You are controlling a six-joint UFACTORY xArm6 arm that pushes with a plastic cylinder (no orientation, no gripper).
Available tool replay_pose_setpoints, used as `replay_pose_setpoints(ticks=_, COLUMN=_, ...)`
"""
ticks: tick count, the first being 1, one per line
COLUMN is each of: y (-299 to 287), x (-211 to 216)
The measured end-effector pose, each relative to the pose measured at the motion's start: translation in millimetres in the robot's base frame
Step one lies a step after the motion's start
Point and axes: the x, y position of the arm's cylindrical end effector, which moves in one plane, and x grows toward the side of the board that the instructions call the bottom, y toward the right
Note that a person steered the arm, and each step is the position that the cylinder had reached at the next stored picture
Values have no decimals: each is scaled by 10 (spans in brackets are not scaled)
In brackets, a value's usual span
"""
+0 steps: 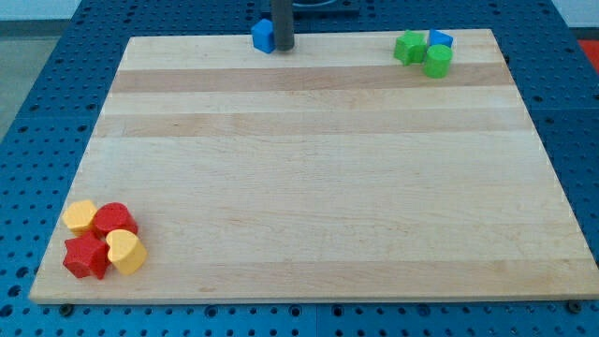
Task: Move the blue cube slightly left
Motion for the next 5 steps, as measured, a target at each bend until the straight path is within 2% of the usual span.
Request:
replay_pose_setpoints(ticks=1, y=90, x=0)
replay_pose_setpoints(ticks=2, y=497, x=-32)
replay_pose_setpoints(ticks=3, y=539, x=-253)
replay_pose_setpoints(ticks=5, y=255, x=-234)
